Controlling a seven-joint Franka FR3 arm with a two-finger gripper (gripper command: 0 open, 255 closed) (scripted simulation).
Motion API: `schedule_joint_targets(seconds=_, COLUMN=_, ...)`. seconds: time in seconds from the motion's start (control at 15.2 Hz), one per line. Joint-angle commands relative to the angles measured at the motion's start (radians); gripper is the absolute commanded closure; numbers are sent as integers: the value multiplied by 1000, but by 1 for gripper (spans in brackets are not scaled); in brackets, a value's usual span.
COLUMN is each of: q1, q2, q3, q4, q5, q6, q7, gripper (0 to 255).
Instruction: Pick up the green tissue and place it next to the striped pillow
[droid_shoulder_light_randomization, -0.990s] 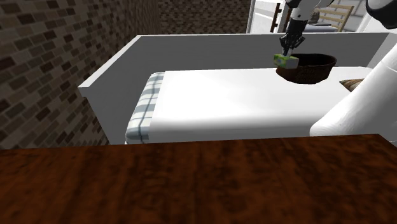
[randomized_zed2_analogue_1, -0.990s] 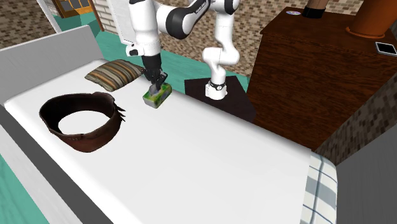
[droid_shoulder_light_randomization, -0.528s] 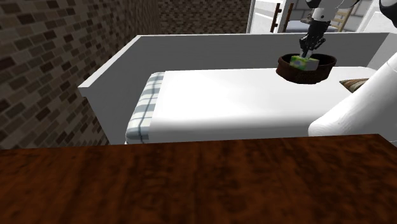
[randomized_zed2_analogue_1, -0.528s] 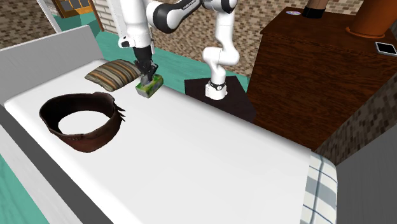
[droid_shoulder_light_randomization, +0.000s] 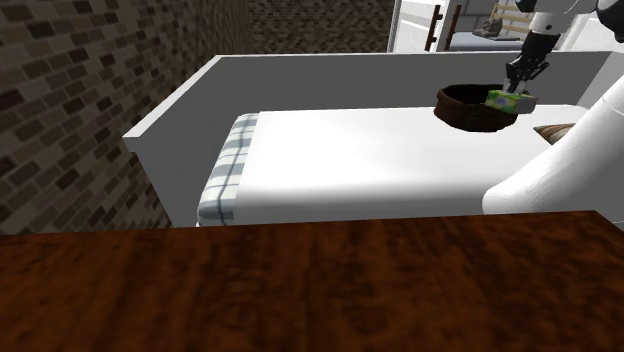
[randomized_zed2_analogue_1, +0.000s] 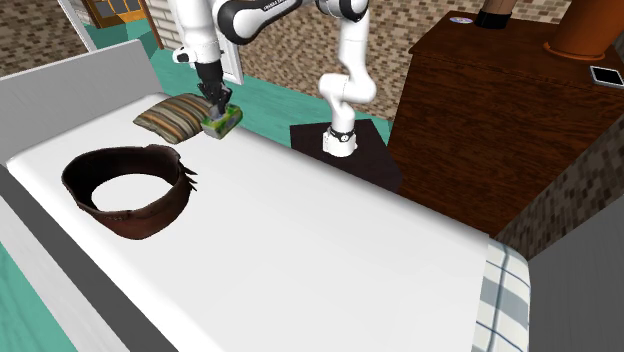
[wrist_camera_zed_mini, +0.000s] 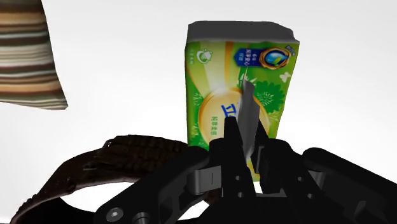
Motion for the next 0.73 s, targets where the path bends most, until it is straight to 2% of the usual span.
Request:
schedule_joint_targets(seconds=0.0, q1=-21, q2=16, q3=-37, q4=21, q5=9, q6=-6, q7=-63, gripper=255)
schedule_joint_targets(seconds=0.33, q1=-72, q2=89, q3=-125, q4=89, q5=58, q6=-20, q7=-216, gripper=255)
schedule_joint_targets(seconds=0.66, q1=-145, q2=209, q3=-207, q4=189, q5=153, q6=-47, q7=-389, gripper=255)
